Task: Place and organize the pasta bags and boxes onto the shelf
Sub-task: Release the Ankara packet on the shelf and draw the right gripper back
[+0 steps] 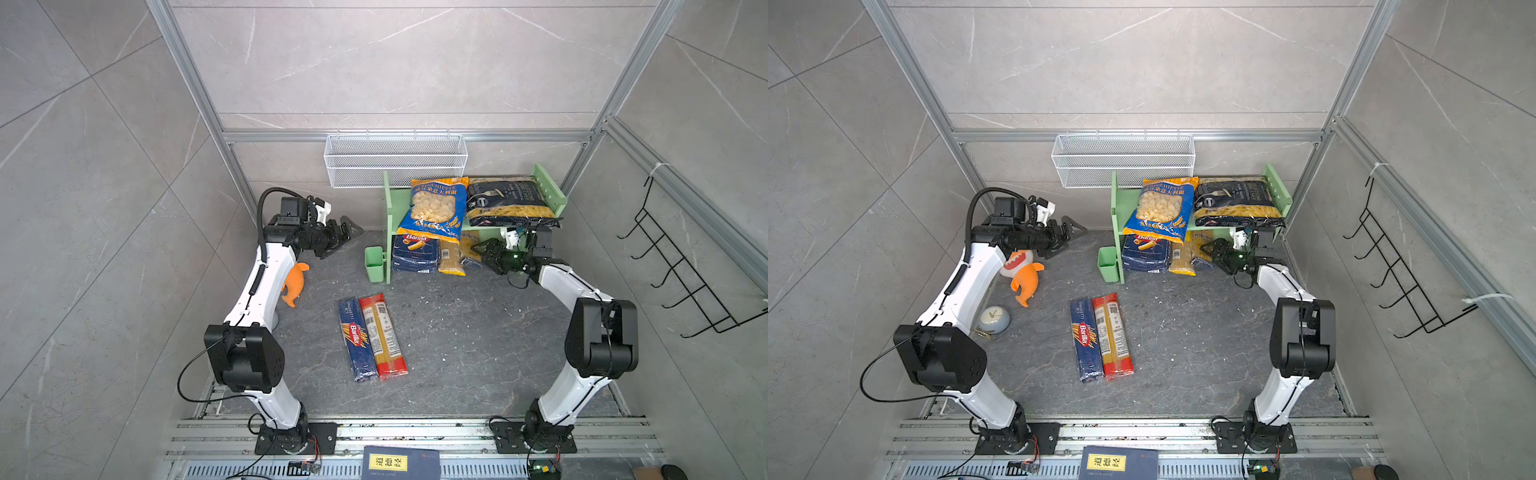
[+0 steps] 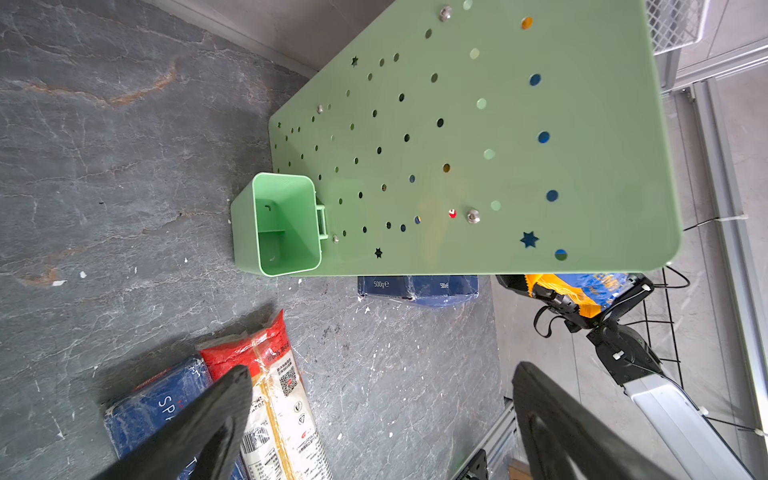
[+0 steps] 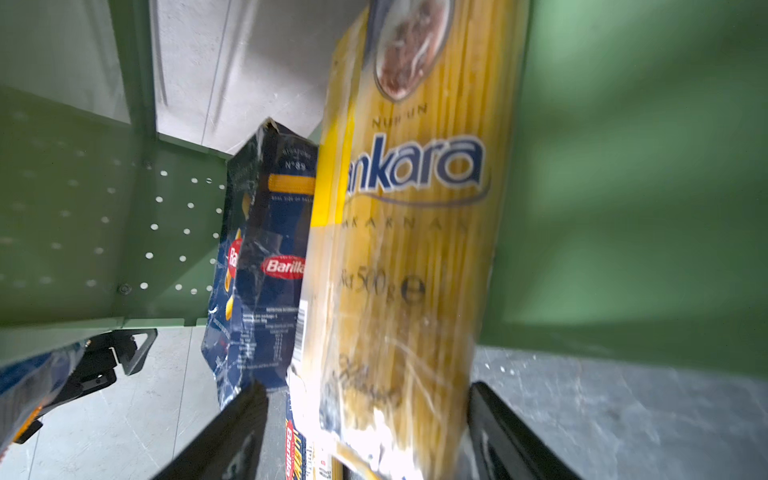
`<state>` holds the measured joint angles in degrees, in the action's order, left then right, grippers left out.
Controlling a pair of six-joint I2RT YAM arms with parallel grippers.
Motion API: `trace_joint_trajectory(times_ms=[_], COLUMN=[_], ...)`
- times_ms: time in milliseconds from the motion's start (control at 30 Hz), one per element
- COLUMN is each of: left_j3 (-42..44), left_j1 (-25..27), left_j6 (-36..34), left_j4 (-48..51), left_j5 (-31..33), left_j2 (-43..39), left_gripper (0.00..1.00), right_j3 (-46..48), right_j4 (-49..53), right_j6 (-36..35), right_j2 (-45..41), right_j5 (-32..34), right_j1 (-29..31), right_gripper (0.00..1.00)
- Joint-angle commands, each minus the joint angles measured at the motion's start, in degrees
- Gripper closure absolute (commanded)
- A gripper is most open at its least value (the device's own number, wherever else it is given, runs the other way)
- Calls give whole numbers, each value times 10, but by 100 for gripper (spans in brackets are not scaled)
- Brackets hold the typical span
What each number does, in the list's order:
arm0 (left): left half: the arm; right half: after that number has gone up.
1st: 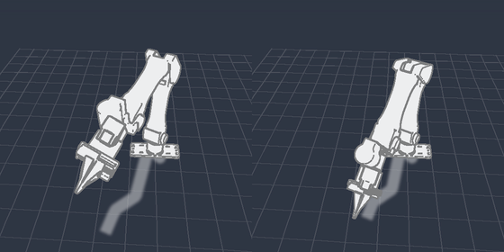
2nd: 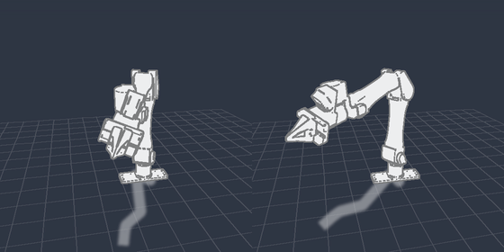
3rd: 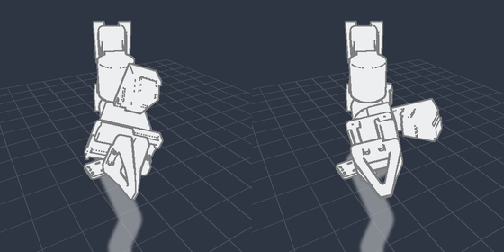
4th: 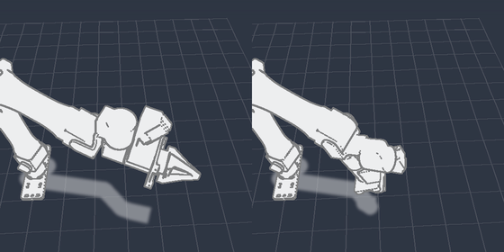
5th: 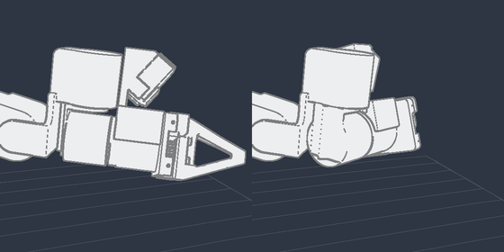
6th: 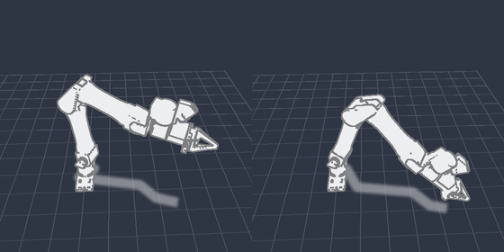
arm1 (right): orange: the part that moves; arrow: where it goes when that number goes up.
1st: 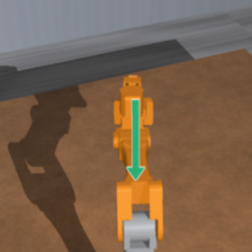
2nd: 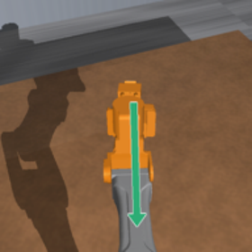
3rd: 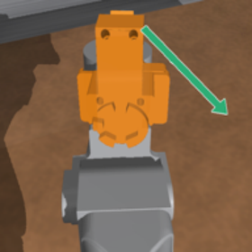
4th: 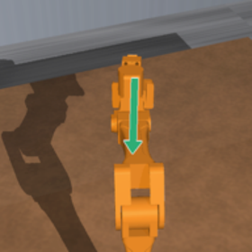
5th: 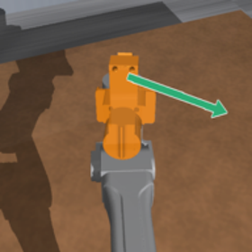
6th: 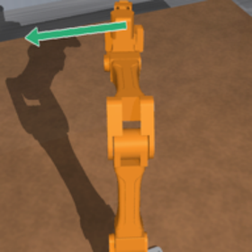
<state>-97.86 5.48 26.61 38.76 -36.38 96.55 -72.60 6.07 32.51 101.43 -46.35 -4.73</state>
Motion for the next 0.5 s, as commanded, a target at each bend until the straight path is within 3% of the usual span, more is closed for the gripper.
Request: trace_joint_trajectory(times_ms=[0, 467], left_j3=[6, 77], left_j1=[-4, -3], left_j6=[2, 7], left_j4=[-22, -39], left_j5=[-22, -27], left_j2=[-30, -84], left_gripper=[0, 0], right_j3=[16, 116], right_j4=[20, 52], right_j6=[-28, -40], right_j2=[-46, -137], right_j5=[-3, -24], right_j1=[-2, -8], right_gripper=[22, 21])
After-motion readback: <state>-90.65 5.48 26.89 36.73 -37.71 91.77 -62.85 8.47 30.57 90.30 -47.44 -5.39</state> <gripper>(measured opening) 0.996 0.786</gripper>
